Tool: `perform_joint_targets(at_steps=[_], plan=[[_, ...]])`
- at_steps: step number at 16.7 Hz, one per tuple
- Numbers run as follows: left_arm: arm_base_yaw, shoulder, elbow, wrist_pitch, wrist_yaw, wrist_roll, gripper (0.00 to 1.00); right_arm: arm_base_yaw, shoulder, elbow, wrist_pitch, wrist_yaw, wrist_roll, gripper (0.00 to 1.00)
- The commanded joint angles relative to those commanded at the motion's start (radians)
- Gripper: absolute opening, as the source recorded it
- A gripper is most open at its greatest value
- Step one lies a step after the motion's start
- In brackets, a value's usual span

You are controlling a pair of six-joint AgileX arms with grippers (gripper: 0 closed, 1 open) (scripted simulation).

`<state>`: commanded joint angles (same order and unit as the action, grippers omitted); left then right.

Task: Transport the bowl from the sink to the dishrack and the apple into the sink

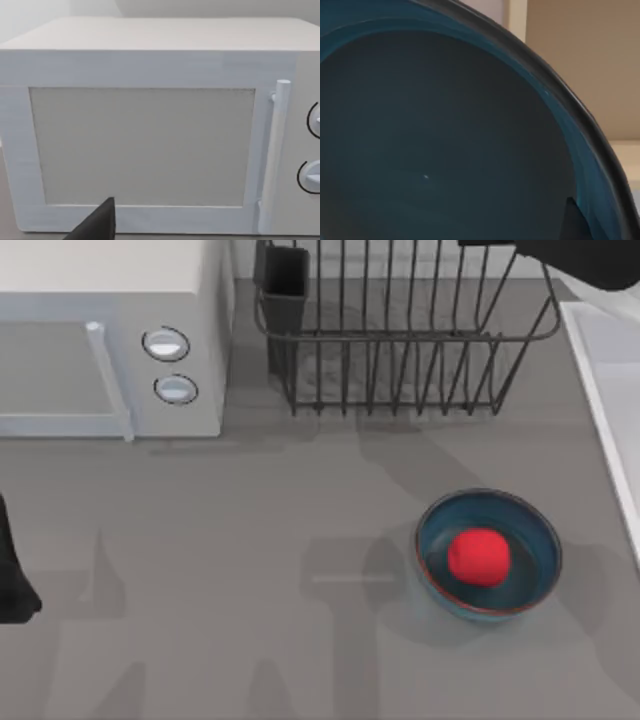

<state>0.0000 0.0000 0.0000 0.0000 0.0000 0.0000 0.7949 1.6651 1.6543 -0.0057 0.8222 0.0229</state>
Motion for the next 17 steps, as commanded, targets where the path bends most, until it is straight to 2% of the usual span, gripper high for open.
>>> perform_joint_targets(at_steps=[3, 6, 14, 17], plan=[[0.000, 0.000, 0.000, 0.000, 0.000, 0.000, 1.00, -0.007, 0.015, -0.008, 0.011, -0.008, 0.002, 0.00], [0.000, 0.000, 0.000, 0.000, 0.000, 0.000, 1.00, -0.027, 0.079, -0.050, 0.105, -0.027, 0.004, 0.00], [0.000, 0.000, 0.000, 0.000, 0.000, 0.000, 1.00, -0.126, 0.311, -0.247, 0.581, -0.122, -0.005, 0.00], [0.000, 0.000, 0.000, 0.000, 0.000, 0.000, 1.00, -0.157, 0.368, -0.308, 0.688, -0.151, -0.005, 0.00]])
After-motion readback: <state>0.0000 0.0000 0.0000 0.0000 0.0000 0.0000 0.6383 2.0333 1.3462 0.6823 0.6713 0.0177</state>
